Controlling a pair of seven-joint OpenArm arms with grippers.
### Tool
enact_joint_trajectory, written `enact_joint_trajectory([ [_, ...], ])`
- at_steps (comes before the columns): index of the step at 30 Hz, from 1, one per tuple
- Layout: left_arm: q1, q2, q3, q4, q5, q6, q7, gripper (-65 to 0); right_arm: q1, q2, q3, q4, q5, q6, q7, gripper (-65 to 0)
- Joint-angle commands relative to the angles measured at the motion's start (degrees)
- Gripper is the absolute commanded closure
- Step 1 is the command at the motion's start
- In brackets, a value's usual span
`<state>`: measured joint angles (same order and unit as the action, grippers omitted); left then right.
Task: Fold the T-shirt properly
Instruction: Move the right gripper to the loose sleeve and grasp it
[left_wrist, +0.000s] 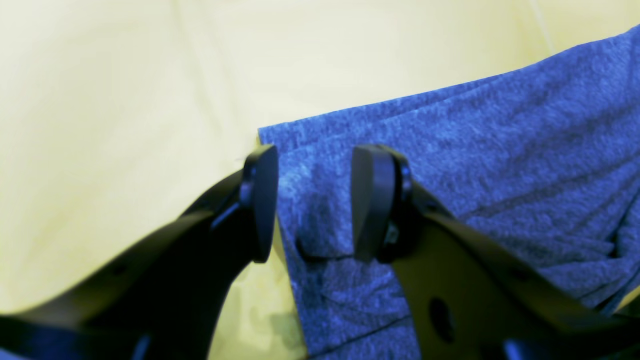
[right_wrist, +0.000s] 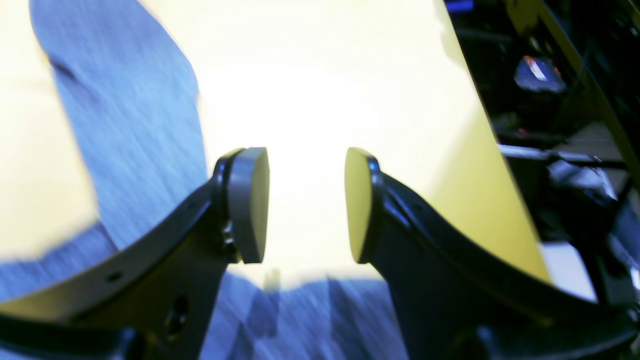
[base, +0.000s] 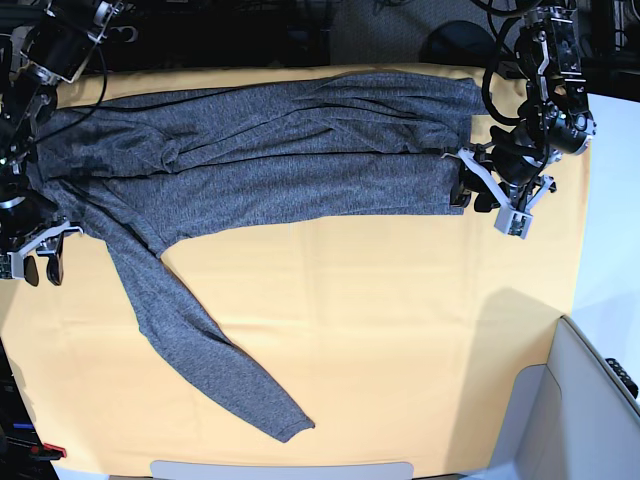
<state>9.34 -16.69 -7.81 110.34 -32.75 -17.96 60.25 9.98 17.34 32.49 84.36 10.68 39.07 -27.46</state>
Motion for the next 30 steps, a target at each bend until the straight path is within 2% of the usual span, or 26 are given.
enact_joint_trajectory([
  [1,-0.6,-0.5,-0.3,1.0,-0.5,0.0,-0.8,-24.0,2.6,0.4,-0.5,0.2,0.8,-0.2,1.7,-25.1],
  [8,-0.6,-0.5,-0.2,1.0,-0.5,0.0,-0.8,-24.0,14.4,-0.4,-13.6,-13.9,0.8,-0.3,1.7,-25.2],
  [12,-0.6,-0.5,-0.1,1.0,-0.5,0.0,-0.8,-24.0,19.6,-0.8,-18.6,-22.1,0.8,-0.3,1.7,-25.2],
  [25,-0.6,-0.5,-0.3,1.0,-0.5,0.0,-0.8,-24.0,19.9,-0.4,-20.4,-32.8,0.8,-0.3,1.7,-25.2],
  [30,-0.6,-0.5,-0.1,1.0,-0.5,0.0,-0.8,-24.0,18.7,-0.7,-20.5,-33.1,0.7,-0.3,1.7,-25.2],
])
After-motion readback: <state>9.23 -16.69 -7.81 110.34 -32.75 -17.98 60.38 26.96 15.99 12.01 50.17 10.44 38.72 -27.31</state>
